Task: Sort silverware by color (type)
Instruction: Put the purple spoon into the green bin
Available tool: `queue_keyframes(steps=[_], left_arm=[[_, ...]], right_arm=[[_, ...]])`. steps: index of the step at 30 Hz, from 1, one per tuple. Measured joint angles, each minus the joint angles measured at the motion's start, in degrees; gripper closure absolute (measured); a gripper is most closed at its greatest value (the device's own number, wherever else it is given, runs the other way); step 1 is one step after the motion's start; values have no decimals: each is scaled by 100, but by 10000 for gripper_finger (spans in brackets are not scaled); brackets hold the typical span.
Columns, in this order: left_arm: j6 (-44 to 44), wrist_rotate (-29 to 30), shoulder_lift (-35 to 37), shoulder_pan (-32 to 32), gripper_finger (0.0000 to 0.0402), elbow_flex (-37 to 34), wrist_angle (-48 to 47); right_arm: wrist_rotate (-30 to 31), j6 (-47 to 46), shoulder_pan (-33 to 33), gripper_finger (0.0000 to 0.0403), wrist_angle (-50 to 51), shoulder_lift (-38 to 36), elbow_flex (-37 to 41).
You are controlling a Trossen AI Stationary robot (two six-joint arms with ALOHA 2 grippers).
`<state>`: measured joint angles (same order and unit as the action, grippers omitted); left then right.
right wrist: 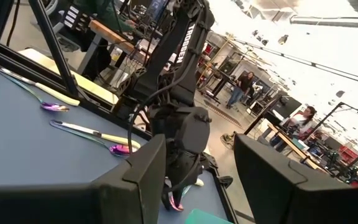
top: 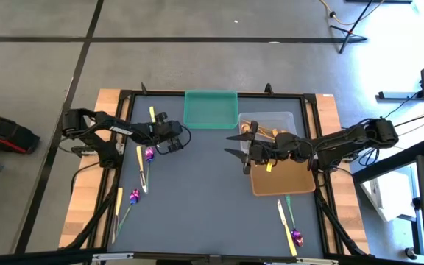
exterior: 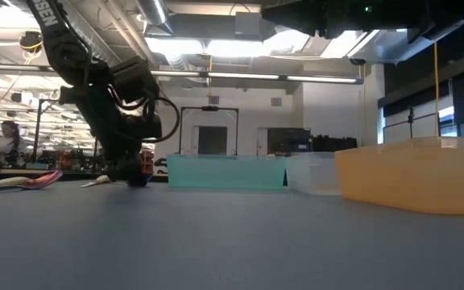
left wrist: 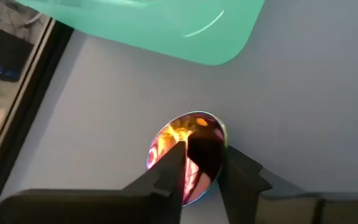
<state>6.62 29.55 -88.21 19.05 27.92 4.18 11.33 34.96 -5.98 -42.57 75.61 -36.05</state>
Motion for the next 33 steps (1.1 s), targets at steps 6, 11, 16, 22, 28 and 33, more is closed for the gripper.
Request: queue_keyframes(steps=[6, 11, 16, 22, 28, 33], left_arm=[[256, 253, -59, -29, 391, 0, 63], [208, 395, 127, -274, 390, -2, -11], [151, 440, 659, -593, 395, 29, -261], [17, 353, 1662, -841, 394, 33, -547], [-186, 281, 2627, -1065, 395, 36, -494], [-186, 240, 3127, -1165, 395, 37, -429]], right_arm=[[0, -4, 0, 221, 32, 0, 0], [-2, -11, 0, 221, 9, 0, 0], [-4, -13, 0, 221, -8, 0, 1], [-11, -13, 0, 221, 39, 0, 4], [-17, -47, -2, 221, 50, 0, 4], [-4, -61, -2, 221, 45, 0, 4]])
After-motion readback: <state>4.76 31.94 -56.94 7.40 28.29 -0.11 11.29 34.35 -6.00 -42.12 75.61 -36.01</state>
